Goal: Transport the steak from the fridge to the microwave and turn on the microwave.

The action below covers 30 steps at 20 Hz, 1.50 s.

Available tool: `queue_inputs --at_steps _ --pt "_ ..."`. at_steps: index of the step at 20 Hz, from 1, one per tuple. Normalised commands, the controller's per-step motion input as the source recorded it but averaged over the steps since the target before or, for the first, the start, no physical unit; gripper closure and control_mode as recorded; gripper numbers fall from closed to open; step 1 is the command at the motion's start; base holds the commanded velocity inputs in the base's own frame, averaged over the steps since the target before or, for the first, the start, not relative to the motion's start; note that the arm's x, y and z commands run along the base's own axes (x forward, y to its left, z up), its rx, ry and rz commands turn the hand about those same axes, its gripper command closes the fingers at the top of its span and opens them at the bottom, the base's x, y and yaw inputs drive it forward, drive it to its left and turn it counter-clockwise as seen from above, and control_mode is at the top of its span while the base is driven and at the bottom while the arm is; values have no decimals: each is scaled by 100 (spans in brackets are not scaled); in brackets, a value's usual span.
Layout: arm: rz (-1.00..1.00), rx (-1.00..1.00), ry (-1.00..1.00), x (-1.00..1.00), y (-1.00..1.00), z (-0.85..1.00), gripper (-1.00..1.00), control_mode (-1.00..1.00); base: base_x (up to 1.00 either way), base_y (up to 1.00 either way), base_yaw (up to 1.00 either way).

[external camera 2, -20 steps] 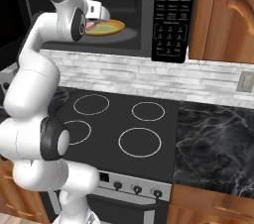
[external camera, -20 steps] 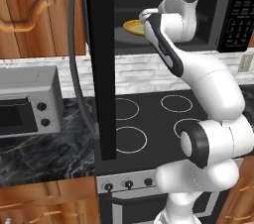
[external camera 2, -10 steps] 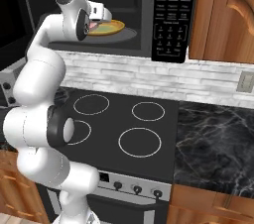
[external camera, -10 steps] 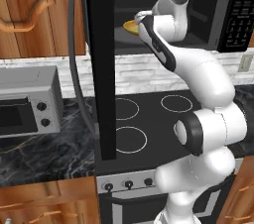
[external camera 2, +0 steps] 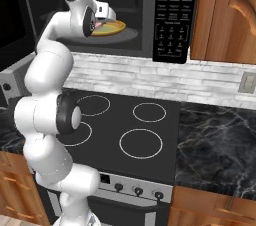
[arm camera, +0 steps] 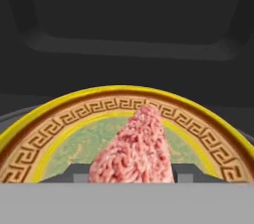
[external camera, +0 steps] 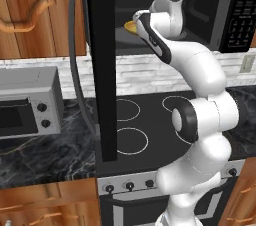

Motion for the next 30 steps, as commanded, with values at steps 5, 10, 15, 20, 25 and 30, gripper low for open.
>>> queue_inputs --at_steps 5,10,15,20,25,30 --pt "0 0 5 36 1 -16 100 -100 0 0 0" --pt "0 0 4 33 0 -18 100 -100 0 0 0" --pt "0 0 1 33 0 -16 100 -100 0 0 0" --pt "0 0 1 26 3 -13 100 -100 0 0 0" --pt "0 0 0 8 8 -8 -100 -100 0 0 0" --pt "0 0 0 1 6 -7 -100 -100 0 0 0"
